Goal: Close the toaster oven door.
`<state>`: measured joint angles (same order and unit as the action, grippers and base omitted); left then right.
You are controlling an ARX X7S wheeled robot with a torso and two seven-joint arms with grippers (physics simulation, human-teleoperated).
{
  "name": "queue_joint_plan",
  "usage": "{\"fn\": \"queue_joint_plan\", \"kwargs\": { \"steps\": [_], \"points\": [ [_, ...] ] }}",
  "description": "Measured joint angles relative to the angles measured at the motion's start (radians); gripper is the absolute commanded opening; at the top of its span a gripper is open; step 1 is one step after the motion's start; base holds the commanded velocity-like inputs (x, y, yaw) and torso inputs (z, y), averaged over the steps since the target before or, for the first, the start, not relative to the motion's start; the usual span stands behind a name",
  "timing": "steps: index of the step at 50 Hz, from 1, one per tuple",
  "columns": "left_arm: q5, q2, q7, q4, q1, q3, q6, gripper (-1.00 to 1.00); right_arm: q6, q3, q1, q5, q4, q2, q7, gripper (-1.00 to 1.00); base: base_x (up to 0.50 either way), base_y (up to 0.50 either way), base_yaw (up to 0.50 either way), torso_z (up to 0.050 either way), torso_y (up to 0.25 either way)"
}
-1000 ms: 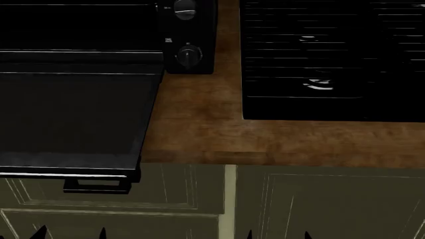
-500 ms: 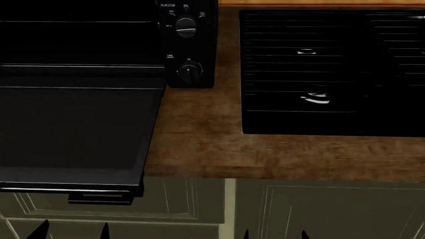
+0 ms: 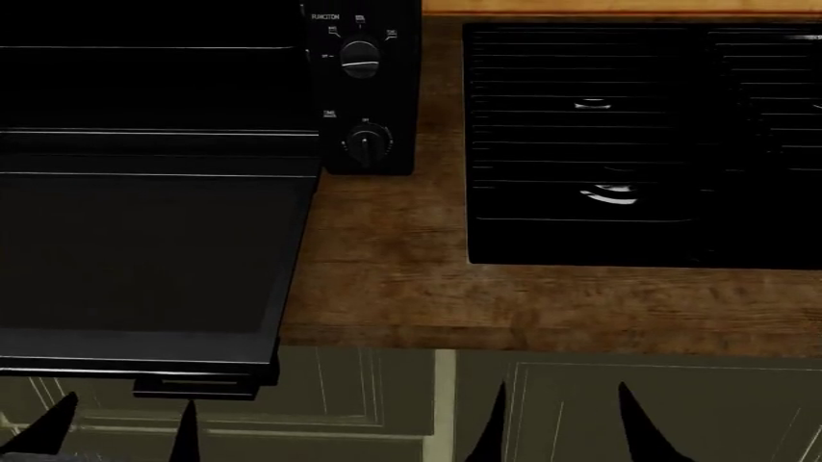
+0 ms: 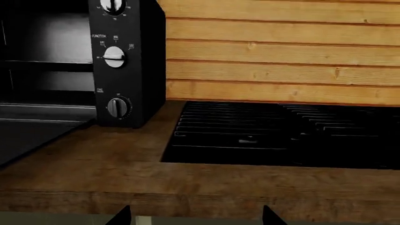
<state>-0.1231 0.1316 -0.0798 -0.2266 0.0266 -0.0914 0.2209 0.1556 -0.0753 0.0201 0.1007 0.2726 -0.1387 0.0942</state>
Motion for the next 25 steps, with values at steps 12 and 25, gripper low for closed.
{"fn": "queue_joint_plan", "kwargs": {
  "steps": [12,25],
  "points": [
    [-0.16,0.118,0.017,-0.247,0.182,0.118,0.402,1.0,0.435,0.149,0.239,0.059,0.43,-0.139,0.026,1.0,0.0,0.0,0.0,0.0,0.0],
    [-0.27,0.217,0.035,-0.294,0.45,0.189,0.687,1.0,0.878,0.417,0.665,0.563,0.678,-0.448,0.263,1.0,0.0,0.0,0.0,0.0,0.0]
  ]
}}
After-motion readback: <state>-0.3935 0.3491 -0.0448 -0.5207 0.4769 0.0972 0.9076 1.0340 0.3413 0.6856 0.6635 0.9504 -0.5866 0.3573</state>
